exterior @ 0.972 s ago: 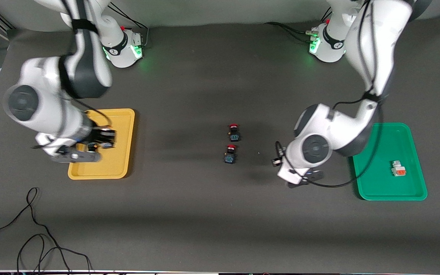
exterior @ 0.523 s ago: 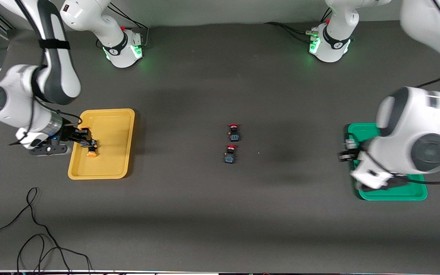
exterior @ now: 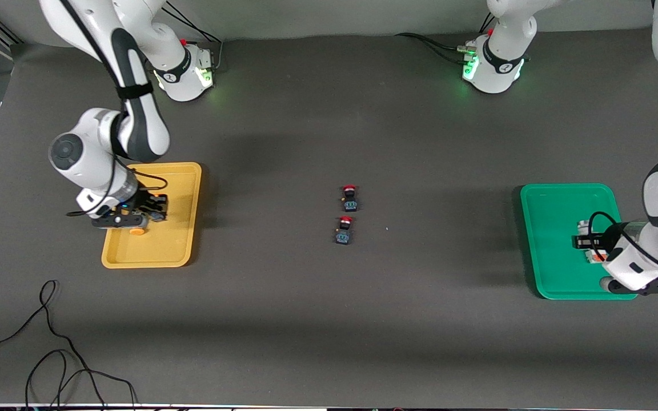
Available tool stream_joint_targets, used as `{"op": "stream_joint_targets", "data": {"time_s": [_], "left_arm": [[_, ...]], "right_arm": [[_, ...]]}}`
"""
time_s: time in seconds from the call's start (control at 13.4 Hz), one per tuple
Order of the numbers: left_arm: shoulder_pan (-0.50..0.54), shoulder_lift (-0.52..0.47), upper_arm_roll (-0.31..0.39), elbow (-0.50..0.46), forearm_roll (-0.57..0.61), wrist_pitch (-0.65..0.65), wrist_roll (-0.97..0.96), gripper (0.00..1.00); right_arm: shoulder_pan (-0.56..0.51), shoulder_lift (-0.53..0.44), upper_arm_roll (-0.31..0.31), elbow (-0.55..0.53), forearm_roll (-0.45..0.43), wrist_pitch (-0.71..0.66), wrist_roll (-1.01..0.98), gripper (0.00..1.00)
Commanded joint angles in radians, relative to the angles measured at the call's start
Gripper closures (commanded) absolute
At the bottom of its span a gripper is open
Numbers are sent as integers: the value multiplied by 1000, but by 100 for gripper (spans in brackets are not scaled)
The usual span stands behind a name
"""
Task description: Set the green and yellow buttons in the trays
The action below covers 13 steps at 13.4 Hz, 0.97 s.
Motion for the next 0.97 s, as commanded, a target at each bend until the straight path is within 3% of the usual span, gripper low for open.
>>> {"op": "stream_joint_targets", "data": {"time_s": [0.0, 0.15, 0.22, 0.3, 0.45, 0.6, 0.75, 0.9], "left_arm": [[38, -34, -9, -210, 17, 224, 36, 100], [74, -35, -5, -330, 17, 398, 64, 100], [81, -34, -5, -361, 18, 449, 65, 100], [94, -26, -5, -381, 18, 478, 67, 100], [101, -14, -3, -435, 18, 576, 68, 100], [98, 6, 17, -477, 17, 665, 68, 100], [100, 17, 18, -477, 17, 673, 70, 100], [101, 3, 18, -475, 17, 664, 70, 2]], "right_arm": [[3, 101, 23, 21, 161, 11, -114, 83], [1, 103, 23, 24, 172, 7, -129, 82], [0, 103, 23, 24, 172, 2, -128, 44], [0, 100, 23, 32, 173, -1, -119, 0], [6, 74, 17, 58, 173, -53, -114, 0], [17, 66, -36, 141, 154, -195, -111, 0], [17, 69, -86, 263, 59, -348, -91, 0], [17, 66, -94, 399, -47, -523, 54, 0]]}}
